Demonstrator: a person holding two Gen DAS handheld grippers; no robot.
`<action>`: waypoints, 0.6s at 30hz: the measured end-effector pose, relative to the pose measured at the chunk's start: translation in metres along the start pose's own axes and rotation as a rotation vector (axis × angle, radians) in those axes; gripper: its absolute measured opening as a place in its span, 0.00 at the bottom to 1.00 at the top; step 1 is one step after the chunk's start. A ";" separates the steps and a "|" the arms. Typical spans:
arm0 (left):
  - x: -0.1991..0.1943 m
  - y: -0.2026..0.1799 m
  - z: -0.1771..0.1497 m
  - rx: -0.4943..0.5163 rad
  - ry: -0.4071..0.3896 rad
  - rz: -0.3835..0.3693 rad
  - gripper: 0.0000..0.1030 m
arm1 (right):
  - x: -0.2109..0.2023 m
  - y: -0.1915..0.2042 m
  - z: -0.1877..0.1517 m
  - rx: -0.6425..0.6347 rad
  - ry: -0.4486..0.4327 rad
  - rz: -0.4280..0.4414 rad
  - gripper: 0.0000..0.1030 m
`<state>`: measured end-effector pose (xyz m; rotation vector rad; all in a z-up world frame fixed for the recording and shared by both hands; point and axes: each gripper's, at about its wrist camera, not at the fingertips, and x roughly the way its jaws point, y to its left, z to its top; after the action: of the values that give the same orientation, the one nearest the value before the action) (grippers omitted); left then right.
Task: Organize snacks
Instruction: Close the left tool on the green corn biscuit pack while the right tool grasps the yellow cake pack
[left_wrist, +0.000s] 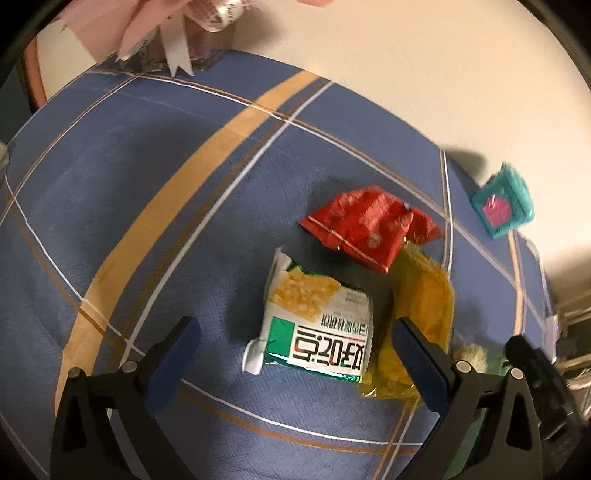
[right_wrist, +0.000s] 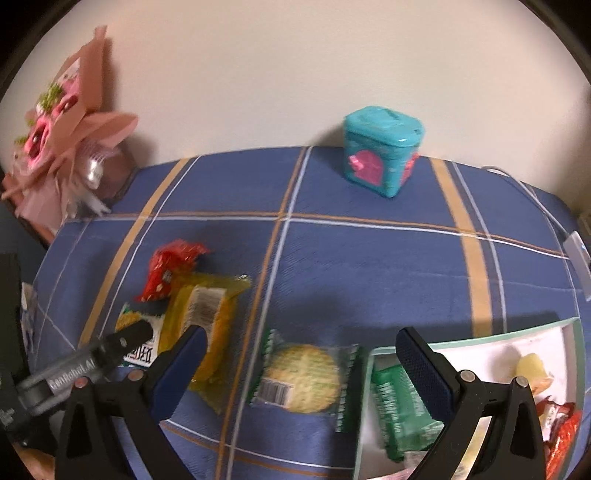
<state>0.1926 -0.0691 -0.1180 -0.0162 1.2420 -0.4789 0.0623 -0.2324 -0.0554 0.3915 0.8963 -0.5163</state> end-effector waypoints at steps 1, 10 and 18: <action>0.002 -0.002 -0.001 0.008 0.003 0.012 1.00 | -0.001 -0.002 0.000 0.005 0.000 -0.003 1.00; -0.008 0.018 0.003 -0.034 -0.036 0.135 1.00 | 0.001 0.003 -0.003 0.013 0.007 0.011 1.00; -0.014 0.044 0.010 -0.122 -0.055 0.154 1.00 | 0.006 0.037 -0.005 -0.027 0.031 0.069 1.00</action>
<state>0.2129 -0.0265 -0.1137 -0.0366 1.2065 -0.2676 0.0832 -0.2012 -0.0589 0.4051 0.9158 -0.4354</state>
